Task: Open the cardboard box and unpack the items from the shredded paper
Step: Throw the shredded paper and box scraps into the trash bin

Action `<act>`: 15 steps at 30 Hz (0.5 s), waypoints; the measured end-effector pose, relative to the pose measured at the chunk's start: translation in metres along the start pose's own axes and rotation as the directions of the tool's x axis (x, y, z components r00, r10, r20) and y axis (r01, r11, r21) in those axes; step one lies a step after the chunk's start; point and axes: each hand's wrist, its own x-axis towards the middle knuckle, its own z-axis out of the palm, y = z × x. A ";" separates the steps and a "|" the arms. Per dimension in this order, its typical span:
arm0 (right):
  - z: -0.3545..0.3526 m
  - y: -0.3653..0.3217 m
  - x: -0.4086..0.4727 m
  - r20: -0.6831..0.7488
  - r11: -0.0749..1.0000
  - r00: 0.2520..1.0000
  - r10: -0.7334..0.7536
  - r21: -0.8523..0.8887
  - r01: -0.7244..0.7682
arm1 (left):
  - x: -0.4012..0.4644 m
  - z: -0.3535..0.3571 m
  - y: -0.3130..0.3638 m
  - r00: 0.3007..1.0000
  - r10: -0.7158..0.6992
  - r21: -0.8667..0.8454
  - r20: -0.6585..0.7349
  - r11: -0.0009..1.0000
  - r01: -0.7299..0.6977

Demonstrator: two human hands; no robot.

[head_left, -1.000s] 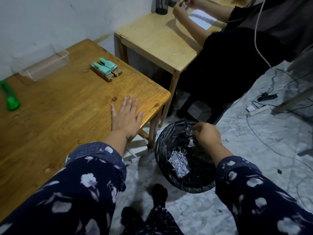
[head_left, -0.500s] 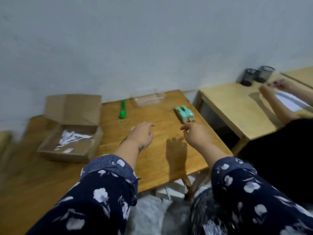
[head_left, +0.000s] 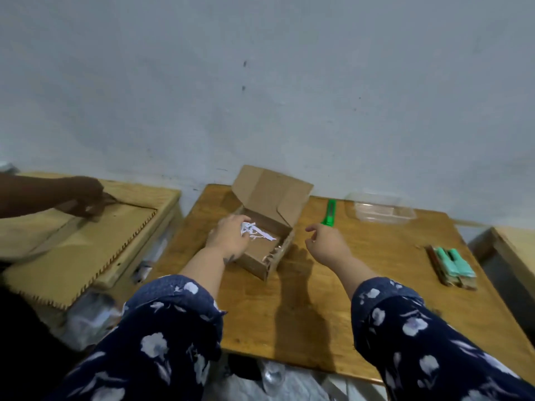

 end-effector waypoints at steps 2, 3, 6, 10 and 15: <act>0.012 -0.011 0.013 -0.004 0.995 0.998 0.066 0.069 -0.066 | 0.013 -0.001 -0.018 0.999 -0.032 -0.027 0.000 0.999 0.032; 0.019 -0.015 0.020 -0.011 0.989 0.994 0.107 0.103 -0.105 | 0.021 0.001 -0.027 0.999 -0.047 -0.043 0.003 0.998 0.047; 0.034 -0.031 0.036 0.002 0.930 0.965 0.263 0.267 -0.254 | 0.048 0.003 -0.048 0.994 -0.101 -0.098 0.047 0.990 0.105; 0.055 -0.044 0.055 0.046 0.843 0.928 0.370 0.404 -0.356 | 0.091 0.009 -0.067 0.981 -0.116 -0.202 0.157 0.968 0.147; 0.064 -0.047 0.080 -0.033 0.773 0.888 0.459 0.508 -0.380 | 0.131 0.017 -0.065 0.977 -0.073 -0.476 0.201 0.865 0.163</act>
